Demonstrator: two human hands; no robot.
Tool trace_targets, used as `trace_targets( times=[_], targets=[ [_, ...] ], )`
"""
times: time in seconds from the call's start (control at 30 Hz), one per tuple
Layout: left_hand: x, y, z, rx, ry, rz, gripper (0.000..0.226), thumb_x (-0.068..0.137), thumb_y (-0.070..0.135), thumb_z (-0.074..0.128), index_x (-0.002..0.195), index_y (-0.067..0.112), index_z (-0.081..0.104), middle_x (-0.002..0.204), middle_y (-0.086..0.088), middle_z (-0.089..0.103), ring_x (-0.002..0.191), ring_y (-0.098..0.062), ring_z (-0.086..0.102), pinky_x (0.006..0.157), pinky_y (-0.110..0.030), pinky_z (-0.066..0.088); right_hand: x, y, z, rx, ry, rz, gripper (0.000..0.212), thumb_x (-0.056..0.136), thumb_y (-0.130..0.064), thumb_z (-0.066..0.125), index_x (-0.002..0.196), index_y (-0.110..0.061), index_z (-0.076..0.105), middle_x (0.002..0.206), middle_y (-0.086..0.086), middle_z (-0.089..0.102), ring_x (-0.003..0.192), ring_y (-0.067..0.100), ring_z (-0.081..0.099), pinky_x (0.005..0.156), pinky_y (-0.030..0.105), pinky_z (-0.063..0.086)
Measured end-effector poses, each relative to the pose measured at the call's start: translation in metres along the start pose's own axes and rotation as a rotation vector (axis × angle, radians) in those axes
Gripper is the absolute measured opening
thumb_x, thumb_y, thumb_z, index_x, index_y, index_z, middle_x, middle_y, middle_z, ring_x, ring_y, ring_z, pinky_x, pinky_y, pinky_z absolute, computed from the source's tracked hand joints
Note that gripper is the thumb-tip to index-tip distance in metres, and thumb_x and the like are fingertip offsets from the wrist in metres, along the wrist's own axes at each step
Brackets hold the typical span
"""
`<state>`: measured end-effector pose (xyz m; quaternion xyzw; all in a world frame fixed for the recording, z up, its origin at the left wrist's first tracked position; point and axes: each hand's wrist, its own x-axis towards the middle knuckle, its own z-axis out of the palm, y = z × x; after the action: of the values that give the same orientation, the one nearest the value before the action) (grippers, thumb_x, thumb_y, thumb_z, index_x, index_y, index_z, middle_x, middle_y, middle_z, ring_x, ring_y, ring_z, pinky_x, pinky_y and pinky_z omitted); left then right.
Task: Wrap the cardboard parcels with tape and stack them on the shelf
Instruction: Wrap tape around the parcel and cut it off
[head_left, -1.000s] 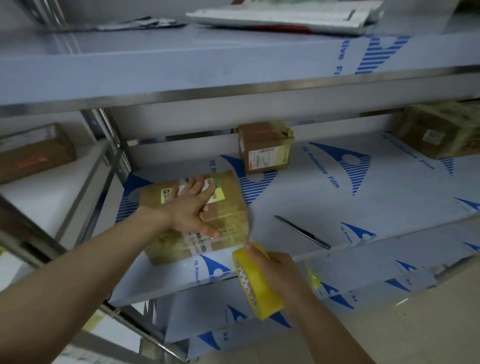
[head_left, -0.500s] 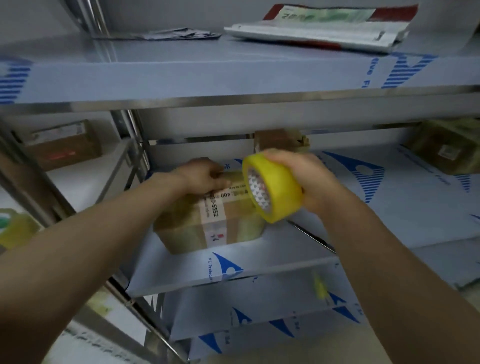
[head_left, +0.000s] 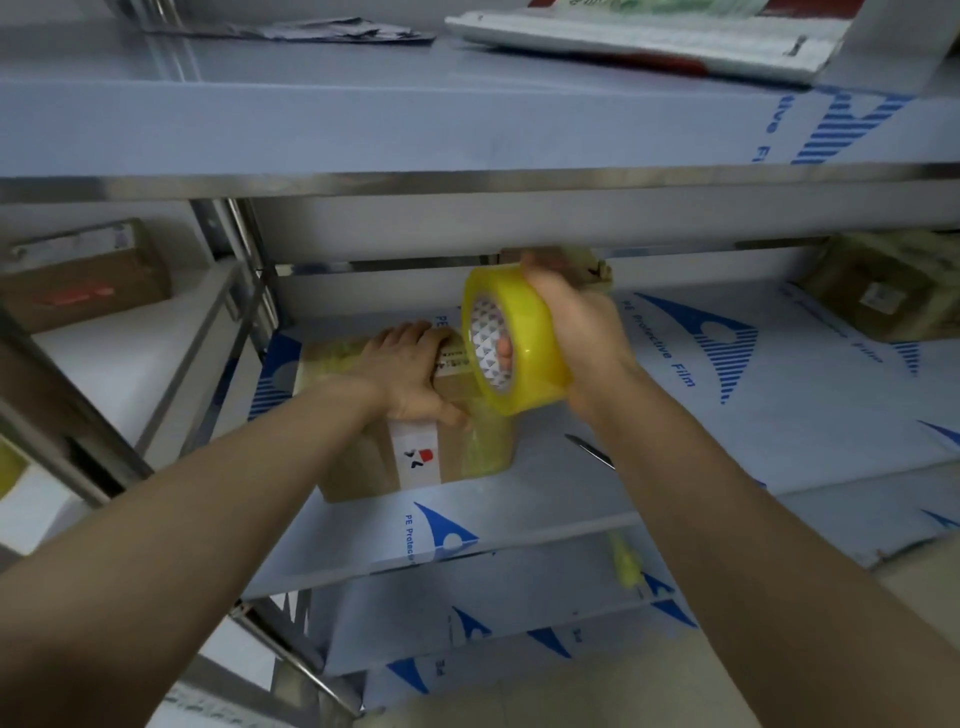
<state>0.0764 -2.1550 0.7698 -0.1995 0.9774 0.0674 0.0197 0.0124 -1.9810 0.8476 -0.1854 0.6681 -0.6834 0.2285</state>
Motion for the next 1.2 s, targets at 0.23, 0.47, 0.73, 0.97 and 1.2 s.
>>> trace_targets(
  times=[0.23, 0.47, 0.73, 0.97, 1.2],
  targets=[
    [0.000, 0.001, -0.001, -0.020, -0.049, -0.030, 0.119, 0.056, 0.074, 0.070, 0.149, 0.027, 0.012, 0.151, -0.005, 0.024, 0.139, -0.028, 0.021, 0.116, -0.044, 0.014, -0.089, 0.049, -0.035, -0.078, -0.049, 0.118, 0.039, 0.084, -0.041, 0.065, 0.057, -0.013, 0.066, 0.048, 0.000, 0.065, 0.041, 0.006, 0.061, 0.037, 0.014, 0.042],
    [0.001, 0.001, -0.004, -0.046, -0.072, -0.045, 0.118, 0.055, 0.070, 0.074, 0.148, 0.029, 0.013, 0.150, -0.004, 0.025, 0.139, -0.028, 0.021, 0.116, -0.045, 0.013, -0.095, 0.112, -0.034, -0.104, -0.029, 0.275, 0.043, 0.086, -0.045, 0.061, 0.060, -0.011, 0.064, 0.054, 0.009, 0.066, 0.047, 0.018, 0.063, 0.051, 0.028, 0.052],
    [0.024, 0.026, -0.040, -0.217, -0.386, -0.245, 0.107, 0.062, 0.091, 0.039, 0.146, 0.026, 0.031, 0.153, -0.009, 0.030, 0.138, -0.031, 0.030, 0.115, -0.050, 0.017, -0.076, 0.126, -0.029, -0.082, -0.075, 0.398, 0.042, 0.085, -0.043, 0.064, 0.057, -0.012, 0.063, 0.055, 0.013, 0.065, 0.045, 0.021, 0.059, 0.050, 0.028, 0.048],
    [0.062, 0.075, 0.002, 0.161, 0.116, -0.220, 0.055, 0.097, 0.051, 0.030, 0.114, 0.006, 0.055, 0.120, -0.018, 0.056, 0.107, -0.032, 0.054, 0.088, -0.038, 0.041, -0.070, 0.126, -0.031, -0.109, -0.081, 0.421, 0.043, 0.085, -0.043, 0.063, 0.057, -0.012, 0.061, 0.053, 0.010, 0.065, 0.047, 0.021, 0.061, 0.052, 0.029, 0.051],
    [0.095, 0.047, 0.005, -0.072, 0.183, -0.326, 0.047, 0.099, 0.050, 0.031, 0.070, 0.016, 0.047, 0.074, -0.001, 0.049, 0.060, -0.014, 0.042, 0.051, -0.026, 0.028, -0.070, 0.132, -0.034, -0.192, -0.105, 0.386, 0.046, 0.088, -0.048, 0.056, 0.058, -0.013, 0.062, 0.052, 0.005, 0.066, 0.048, 0.016, 0.062, 0.059, 0.031, 0.055]
  ],
)
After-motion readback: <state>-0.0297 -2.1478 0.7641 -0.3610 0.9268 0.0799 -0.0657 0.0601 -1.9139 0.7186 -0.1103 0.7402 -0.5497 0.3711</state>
